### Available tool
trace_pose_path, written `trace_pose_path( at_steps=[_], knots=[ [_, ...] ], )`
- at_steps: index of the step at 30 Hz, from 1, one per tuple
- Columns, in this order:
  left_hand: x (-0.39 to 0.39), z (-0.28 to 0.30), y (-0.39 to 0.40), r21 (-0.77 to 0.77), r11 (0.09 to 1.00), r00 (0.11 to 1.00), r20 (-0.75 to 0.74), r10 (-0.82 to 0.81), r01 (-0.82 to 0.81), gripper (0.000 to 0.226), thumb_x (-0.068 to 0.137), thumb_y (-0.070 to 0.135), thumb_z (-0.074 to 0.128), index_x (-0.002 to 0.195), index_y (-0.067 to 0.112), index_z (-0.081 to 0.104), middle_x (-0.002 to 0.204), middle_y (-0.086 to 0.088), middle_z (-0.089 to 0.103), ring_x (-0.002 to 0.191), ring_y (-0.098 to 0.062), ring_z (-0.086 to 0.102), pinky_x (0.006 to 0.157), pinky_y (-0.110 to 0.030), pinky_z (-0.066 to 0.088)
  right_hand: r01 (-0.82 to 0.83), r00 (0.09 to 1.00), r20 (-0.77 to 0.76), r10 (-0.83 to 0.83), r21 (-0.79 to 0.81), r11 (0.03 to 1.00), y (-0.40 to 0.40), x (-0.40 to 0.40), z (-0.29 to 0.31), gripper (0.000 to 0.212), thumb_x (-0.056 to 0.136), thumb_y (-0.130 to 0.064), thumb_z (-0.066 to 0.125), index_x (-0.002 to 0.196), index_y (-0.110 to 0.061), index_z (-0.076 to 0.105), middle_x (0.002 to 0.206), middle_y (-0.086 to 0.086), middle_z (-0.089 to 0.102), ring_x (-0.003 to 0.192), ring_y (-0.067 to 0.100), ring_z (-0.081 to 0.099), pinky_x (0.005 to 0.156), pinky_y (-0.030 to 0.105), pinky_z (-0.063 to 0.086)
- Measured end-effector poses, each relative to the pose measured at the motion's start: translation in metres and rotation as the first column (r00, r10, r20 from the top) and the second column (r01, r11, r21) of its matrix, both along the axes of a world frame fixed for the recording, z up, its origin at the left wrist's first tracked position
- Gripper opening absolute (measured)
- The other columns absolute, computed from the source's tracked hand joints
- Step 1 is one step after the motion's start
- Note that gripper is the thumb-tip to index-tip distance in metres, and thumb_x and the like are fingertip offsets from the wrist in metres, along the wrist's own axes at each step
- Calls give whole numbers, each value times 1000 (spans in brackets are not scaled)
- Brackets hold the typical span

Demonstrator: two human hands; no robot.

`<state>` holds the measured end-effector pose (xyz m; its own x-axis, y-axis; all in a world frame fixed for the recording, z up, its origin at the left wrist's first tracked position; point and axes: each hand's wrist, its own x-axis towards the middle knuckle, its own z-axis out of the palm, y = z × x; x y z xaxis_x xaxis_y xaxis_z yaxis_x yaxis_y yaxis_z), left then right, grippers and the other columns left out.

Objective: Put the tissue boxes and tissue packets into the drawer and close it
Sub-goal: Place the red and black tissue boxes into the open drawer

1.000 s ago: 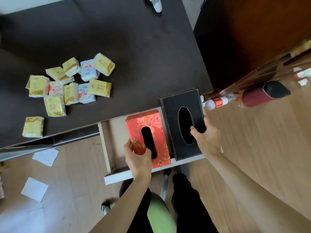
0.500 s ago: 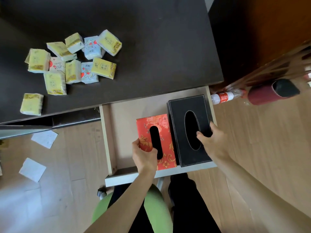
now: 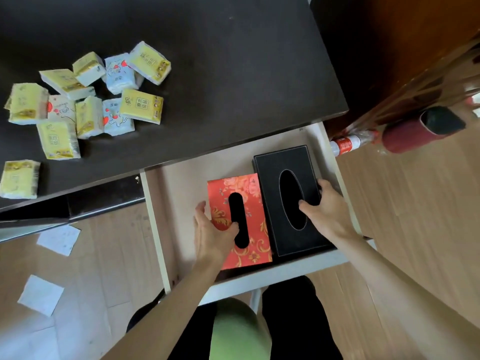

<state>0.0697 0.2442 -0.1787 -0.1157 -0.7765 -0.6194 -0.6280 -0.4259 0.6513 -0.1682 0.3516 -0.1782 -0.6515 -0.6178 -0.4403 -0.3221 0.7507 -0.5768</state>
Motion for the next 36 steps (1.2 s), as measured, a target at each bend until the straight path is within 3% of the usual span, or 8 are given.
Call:
trace_pose_path(
  at_steps=[4, 6, 8, 12, 16, 22, 26, 36],
  knots=[
    [-3, 8, -53, -145, 913, 925, 64, -375, 380, 102, 77, 35, 82, 151, 42, 12, 158, 6, 18, 114, -11, 47, 71, -21, 53, -104, 994, -23, 102, -139, 985, -31, -13, 15, 58, 86, -40, 69, 139, -36, 46, 134, -12, 59, 128, 15, 56, 105, 43, 50],
    [-14, 8, -81, -126, 757, 760, 232, -606, 642, 92, 76, 36, 80, 149, 42, 24, 161, 2, 12, 118, -20, 52, 69, -18, 50, -238, 963, -148, 226, -68, 969, -55, -22, 15, 72, 89, -38, 67, 153, -26, 37, 155, 1, 44, 141, 26, 43, 109, 45, 44],
    [-28, 7, -99, -112, 576, 575, 352, -739, 809, 76, 76, 39, 76, 144, 35, 41, 159, -4, 24, 132, -28, 42, 91, -34, 47, -365, 903, -211, 374, 81, 927, -80, -26, 15, 77, 88, -37, 65, 158, -28, 32, 162, 5, 33, 145, 33, 33, 105, 50, 40],
    [-45, 6, -114, -223, 324, 389, 390, -835, 919, 37, 78, 39, 70, 113, 29, 64, 114, 2, 66, 106, -24, 60, 78, -33, 46, -493, 832, -155, 532, 230, 839, -101, -33, 5, 74, 88, -40, 63, 157, -33, 38, 159, 3, 39, 147, 34, 26, 110, 57, 32],
    [-47, -1, -130, -272, 226, 321, 383, -866, 935, 18, 75, 45, 72, 81, 29, 66, 71, 7, 66, 72, -19, 61, 66, -39, 52, -597, 730, -196, 655, 283, 750, -100, -53, -3, 72, 92, -55, 62, 157, -35, 38, 159, 4, 43, 148, 35, 31, 118, 52, 29],
    [-40, -9, -133, -373, 163, 305, 362, -881, 913, 22, 78, 46, 74, 90, 27, 74, 70, 5, 70, 69, -11, 66, 65, -38, 53, -663, 647, -238, 724, 291, 689, -100, -56, 2, 86, 86, -77, 56, 156, -30, 40, 159, 0, 45, 145, 19, 39, 111, 27, 30],
    [-36, -4, -119, -446, 144, 369, 473, -800, 883, 27, 78, 50, 72, 93, 28, 75, 75, 2, 71, 75, -15, 66, 61, -28, 48, -583, 686, -303, 662, 316, 749, -96, -29, 1, 114, 73, -96, 40, 162, -25, 30, 169, 3, 29, 155, 22, 23, 122, 37, 19],
    [-37, -2, -111, -454, 240, 455, 455, -765, 858, 31, 76, 46, 75, 92, 18, 76, 82, -4, 73, 84, -20, 66, 75, -36, 53, -522, 745, -287, 602, 310, 795, -95, -12, 2, 92, 90, -74, 55, 163, -27, 25, 171, 7, 21, 157, 29, 13, 123, 45, 17]
  ],
)
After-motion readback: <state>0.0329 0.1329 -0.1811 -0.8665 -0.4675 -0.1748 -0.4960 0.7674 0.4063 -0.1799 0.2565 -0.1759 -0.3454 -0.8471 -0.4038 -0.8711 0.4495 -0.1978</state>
